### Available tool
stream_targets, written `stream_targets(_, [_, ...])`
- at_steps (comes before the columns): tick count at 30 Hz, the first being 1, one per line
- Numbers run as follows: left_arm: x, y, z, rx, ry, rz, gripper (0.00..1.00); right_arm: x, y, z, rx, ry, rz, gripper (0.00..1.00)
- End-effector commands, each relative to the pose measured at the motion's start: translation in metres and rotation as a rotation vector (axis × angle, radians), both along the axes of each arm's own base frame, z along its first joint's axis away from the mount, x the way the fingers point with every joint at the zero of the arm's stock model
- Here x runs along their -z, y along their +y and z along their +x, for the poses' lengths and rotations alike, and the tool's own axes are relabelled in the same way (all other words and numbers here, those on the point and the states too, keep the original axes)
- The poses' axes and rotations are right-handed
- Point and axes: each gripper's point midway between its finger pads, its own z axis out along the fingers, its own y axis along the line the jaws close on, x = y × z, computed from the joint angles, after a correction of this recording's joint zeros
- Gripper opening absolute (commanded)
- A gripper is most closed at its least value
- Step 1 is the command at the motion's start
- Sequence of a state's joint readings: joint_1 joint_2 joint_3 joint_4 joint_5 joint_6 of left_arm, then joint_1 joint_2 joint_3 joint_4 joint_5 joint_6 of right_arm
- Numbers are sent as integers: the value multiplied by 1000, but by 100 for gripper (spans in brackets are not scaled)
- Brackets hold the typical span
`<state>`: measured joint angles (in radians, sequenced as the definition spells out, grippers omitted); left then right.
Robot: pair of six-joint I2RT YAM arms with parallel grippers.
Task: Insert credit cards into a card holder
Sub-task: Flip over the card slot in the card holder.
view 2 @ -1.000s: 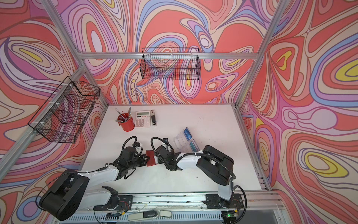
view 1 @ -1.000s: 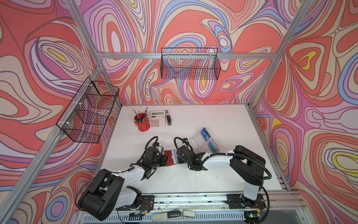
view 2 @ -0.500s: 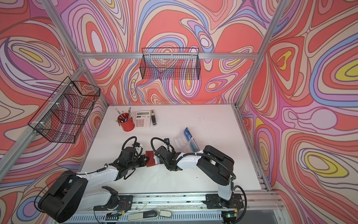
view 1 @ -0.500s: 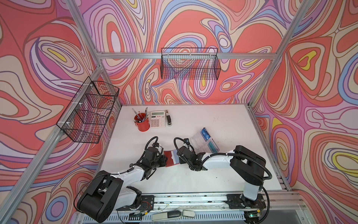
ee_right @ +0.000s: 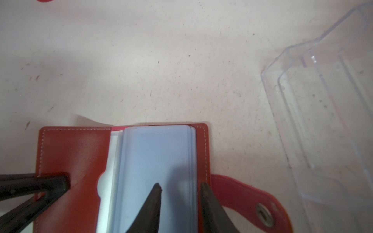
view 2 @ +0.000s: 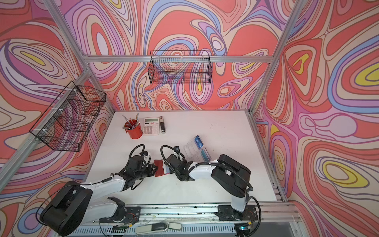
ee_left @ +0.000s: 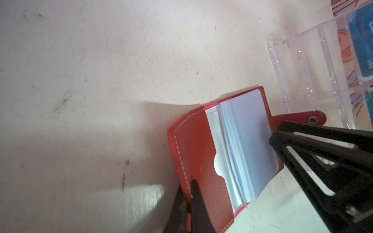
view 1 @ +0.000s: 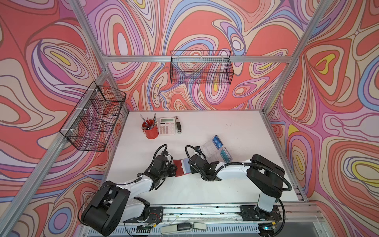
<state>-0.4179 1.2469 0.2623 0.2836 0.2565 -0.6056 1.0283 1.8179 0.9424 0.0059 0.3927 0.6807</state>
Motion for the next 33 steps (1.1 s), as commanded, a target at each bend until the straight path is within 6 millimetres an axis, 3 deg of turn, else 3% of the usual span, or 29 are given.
stream_targets(1, [25, 16, -21, -21, 103, 80, 0, -11, -1, -1, -15, -21, 2, 36])
stream_targets(13, [25, 16, -22, -19, 105, 79, 0, 7, 12, -7, -67, 27, 7, 28])
stream_targets(25, [25, 16, -21, -18, 103, 78, 0, 20, 9, -7, -59, 46, -21, 26])
stream_targets(33, [24, 16, -22, -18, 103, 78, 0, 18, 3, -6, -42, 33, -42, 26])
